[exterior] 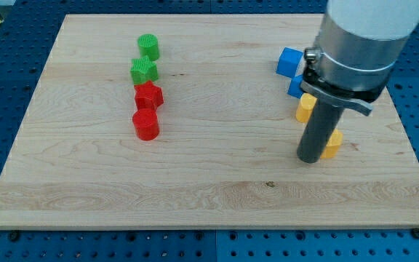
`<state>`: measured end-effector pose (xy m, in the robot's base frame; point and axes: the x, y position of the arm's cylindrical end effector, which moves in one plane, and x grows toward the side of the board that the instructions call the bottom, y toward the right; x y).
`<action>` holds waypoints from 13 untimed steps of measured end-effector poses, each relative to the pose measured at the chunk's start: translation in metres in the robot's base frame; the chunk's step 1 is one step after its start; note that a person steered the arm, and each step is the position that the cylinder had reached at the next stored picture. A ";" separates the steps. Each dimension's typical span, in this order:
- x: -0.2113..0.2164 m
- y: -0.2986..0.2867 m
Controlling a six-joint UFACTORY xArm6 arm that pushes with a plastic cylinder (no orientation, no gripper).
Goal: Slide the yellow hexagon to bottom of the yellow heart
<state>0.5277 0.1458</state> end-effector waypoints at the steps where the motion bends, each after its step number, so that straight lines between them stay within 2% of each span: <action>1: 0.000 0.009; 3: 0.007 -0.028; 4: 0.007 0.037; 5: 0.007 0.129; 6: 0.000 0.183; 7: -0.011 0.185; 9: -0.017 0.135; 13: -0.027 0.083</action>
<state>0.5003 0.2286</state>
